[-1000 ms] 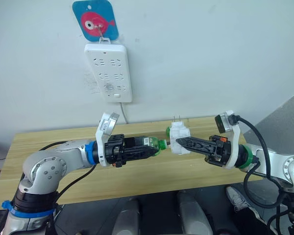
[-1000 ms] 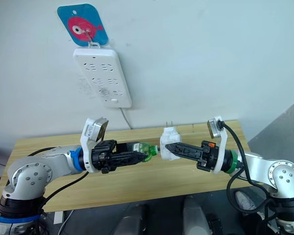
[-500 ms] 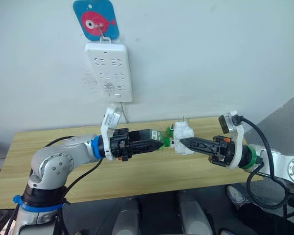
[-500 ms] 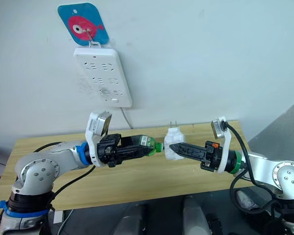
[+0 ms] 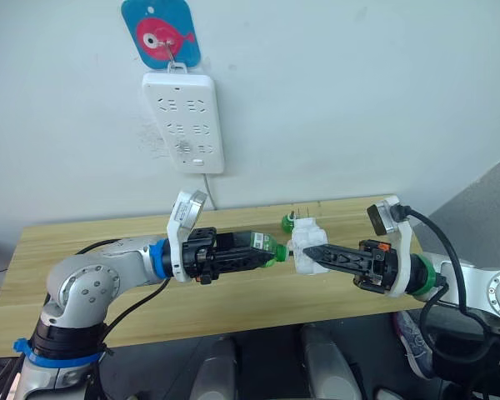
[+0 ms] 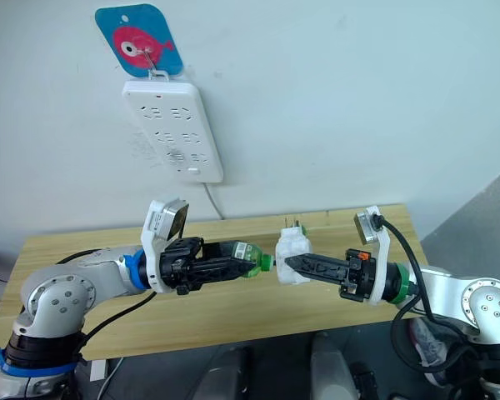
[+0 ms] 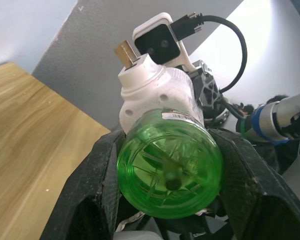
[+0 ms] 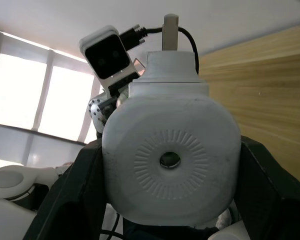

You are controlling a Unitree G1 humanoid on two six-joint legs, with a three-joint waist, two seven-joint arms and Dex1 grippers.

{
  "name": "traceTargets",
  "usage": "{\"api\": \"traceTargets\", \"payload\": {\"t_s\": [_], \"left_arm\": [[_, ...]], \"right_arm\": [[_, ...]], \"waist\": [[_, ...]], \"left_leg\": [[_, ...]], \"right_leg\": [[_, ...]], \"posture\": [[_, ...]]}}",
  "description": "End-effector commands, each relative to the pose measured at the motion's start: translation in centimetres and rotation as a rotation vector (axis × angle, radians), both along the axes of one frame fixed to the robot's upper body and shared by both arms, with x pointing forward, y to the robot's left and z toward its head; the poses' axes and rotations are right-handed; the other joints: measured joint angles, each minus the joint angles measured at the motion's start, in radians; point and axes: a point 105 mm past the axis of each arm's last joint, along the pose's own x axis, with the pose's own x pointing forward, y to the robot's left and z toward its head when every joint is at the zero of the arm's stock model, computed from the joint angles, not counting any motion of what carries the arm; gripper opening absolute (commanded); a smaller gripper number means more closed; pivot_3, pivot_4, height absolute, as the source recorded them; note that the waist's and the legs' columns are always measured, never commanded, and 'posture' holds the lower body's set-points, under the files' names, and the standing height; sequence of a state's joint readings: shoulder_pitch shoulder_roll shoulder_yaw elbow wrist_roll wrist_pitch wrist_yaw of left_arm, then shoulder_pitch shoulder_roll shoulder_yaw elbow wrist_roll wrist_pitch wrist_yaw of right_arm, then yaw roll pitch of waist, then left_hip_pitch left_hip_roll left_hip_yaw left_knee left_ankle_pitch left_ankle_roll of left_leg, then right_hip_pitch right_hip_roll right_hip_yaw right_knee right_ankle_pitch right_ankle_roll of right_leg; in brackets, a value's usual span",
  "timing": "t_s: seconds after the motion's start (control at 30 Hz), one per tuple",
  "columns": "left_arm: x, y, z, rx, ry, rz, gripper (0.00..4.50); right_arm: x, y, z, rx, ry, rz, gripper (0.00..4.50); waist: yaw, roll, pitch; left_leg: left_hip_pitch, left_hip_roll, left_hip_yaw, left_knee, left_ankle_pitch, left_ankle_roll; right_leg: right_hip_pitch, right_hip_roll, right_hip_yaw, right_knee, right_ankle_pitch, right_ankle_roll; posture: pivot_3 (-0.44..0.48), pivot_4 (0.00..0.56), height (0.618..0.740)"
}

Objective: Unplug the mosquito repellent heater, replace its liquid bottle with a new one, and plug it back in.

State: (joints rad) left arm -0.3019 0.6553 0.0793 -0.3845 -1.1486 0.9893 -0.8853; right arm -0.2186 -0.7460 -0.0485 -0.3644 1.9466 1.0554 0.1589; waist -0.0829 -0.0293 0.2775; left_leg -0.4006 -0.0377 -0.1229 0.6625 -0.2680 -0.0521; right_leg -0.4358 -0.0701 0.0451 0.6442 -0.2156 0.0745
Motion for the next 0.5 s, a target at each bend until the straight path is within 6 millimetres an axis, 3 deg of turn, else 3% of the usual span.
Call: {"api": "traceTargets", "payload": {"t_s": [0.03,0.5], "left_arm": [[0.0,-0.4,0.3,-0.024,-0.034,0.021,2.31],[0.1,0.6,0.4,-0.110,0.107,0.079,2.31]], "right_arm": [[0.0,0.1,1.5,0.059,-0.047,0.000,2.97],[-0.1,0.1,1.1,0.094,-0.026,-0.075,2.97]], "waist": [[0.000,0.000,0.000],[0.000,-0.001,0.001]], "left_leg": [[0.000,0.000,0.000,0.000,0.000,0.000],[0.000,0.000,0.000,0.000,0.000,0.000]], "right_leg": [[0.000,0.000,0.000,0.000,0.000,0.000],[0.000,0.000,0.000,0.000,0.000,0.000]], "posture": [[-0.122,0.291,0.740],[-0.123,0.289,0.740]]}}
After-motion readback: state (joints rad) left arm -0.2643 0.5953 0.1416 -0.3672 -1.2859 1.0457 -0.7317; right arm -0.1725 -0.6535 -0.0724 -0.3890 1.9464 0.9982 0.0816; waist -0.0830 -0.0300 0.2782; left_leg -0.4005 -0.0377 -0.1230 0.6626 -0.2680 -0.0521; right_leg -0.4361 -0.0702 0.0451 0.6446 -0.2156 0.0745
